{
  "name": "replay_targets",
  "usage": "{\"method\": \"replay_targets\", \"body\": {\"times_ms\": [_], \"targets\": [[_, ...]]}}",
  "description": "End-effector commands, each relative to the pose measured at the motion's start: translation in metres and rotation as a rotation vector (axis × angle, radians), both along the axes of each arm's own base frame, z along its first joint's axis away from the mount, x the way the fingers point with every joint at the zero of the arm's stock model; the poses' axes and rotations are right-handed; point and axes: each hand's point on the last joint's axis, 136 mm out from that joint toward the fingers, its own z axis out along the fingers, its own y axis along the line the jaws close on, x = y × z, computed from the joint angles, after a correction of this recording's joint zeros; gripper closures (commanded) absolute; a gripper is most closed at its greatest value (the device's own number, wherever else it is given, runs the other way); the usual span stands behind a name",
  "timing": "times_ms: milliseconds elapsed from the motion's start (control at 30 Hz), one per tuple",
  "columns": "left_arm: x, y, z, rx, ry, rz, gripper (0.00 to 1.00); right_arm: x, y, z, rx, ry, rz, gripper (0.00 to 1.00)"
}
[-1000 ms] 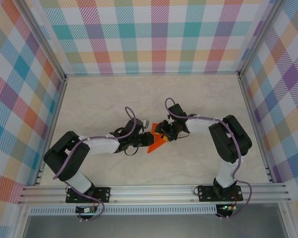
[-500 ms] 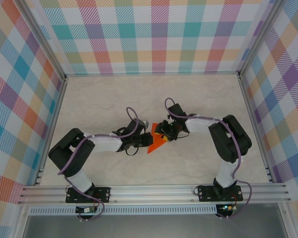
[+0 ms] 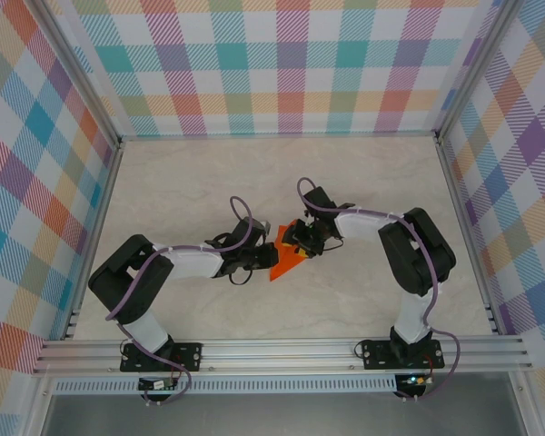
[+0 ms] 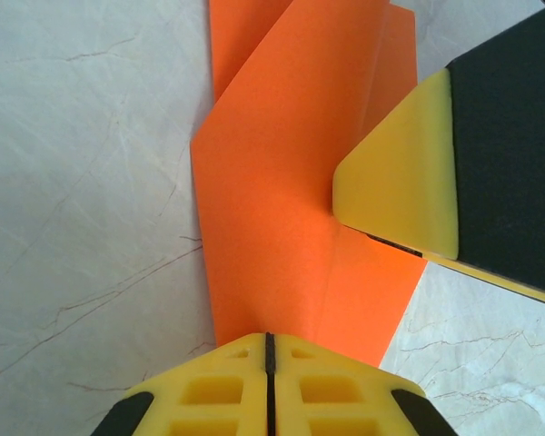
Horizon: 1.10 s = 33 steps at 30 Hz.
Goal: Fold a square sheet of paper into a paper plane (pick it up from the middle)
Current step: Fourth fold the wing at the center of the table.
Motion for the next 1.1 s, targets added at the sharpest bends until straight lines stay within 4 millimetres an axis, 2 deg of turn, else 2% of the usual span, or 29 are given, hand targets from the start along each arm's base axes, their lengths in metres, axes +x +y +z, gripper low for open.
{"method": "replay_targets", "body": {"times_ms": [0,133,433,1067], "targets": [[0.003,0.000,-0.001,0.001,0.014,-0.004,0.92,-0.035,-0.049,-0.054,-0.271,0.151,-0.016,0.52],[0.004,-0.001,0.002,0.001,0.010,-0.009,0.92,-0.037,-0.054,-0.057,-0.306,0.167,-0.019,0.54],[0.015,-0.002,0.029,-0.057,-0.036,0.029,0.89,-0.038,-0.058,-0.059,-0.338,0.177,-0.030,0.59],[0.020,-0.009,0.007,-0.037,0.011,0.007,0.92,-0.043,-0.063,-0.063,-0.356,0.197,-0.057,0.62]]}}
